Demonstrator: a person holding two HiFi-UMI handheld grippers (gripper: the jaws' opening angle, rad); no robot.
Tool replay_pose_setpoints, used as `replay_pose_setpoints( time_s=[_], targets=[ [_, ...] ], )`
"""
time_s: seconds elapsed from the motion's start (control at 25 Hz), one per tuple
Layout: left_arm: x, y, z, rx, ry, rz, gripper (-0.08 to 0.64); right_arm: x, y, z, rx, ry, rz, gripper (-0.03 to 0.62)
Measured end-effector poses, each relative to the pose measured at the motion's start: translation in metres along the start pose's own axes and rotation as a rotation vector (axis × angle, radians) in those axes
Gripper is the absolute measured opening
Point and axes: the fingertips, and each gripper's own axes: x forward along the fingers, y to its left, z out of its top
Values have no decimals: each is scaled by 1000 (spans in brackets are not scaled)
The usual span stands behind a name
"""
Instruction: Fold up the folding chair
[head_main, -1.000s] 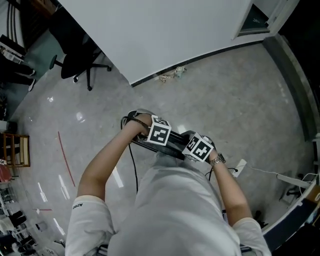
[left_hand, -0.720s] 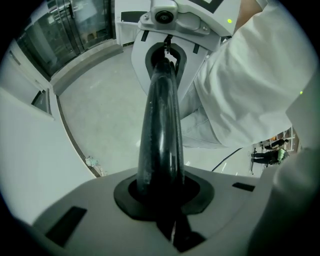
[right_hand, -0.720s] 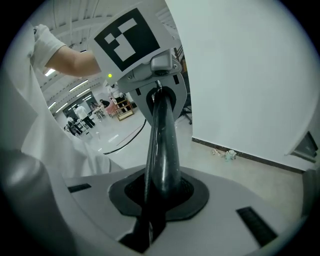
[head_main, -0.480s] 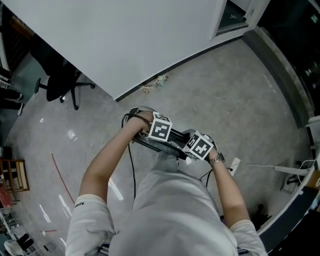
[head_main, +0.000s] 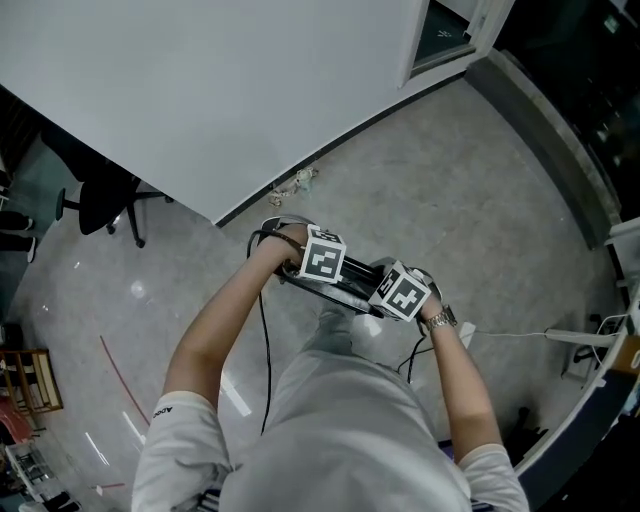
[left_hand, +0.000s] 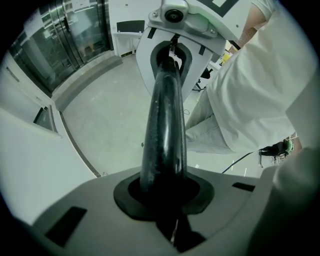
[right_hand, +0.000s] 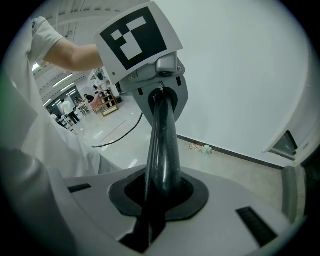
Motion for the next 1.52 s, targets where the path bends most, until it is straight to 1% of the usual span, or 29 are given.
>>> replay_pose_setpoints(
  time_s=[0.08, 0.16, 0.32, 0.44, 0.52, 0.6, 0.76, 0.96, 1.08, 1.2, 1.32, 1.52],
  targets=[
    [-1, 15, 3, 8, -20, 3, 69, -2, -15, 0, 3, 13, 8, 54],
    [-2, 33, 3, 14, -21, -9, 69, -1, -33, 3, 16, 11, 14, 54],
    [-5, 66, 3, 40, 5, -66, 69, 0, -66, 2, 89, 10, 28, 54],
    [-4, 94, 7, 69, 6, -71, 69, -2, -89, -1, 126, 1, 48, 55],
    [-4, 108, 10, 75, 7, -98, 69, -1, -105, -3, 143, -2, 69, 57],
    [-3, 127, 7, 79, 13, -101, 69, 1, -124, -1, 155, -1, 86, 58],
    [-4, 149, 9, 114, -12, -144, 69, 4, -148, 1, 197, 1, 105, 60],
    [1, 178, 16, 156, -8, -134, 69, 3, -169, -4, 248, -14, 138, 74],
    [1, 186, 27, 169, 1, -143, 67, -3, -178, -12, 259, -25, 138, 74],
    [2, 195, 46, 171, 16, -151, 67, -12, -187, -28, 267, -46, 151, 75],
    [5, 202, 64, 160, 25, -160, 67, -19, -195, -43, 260, -61, 176, 75],
    [4, 214, 88, 130, 50, -174, 68, -34, -209, -62, 219, -69, 214, 75]
  ],
)
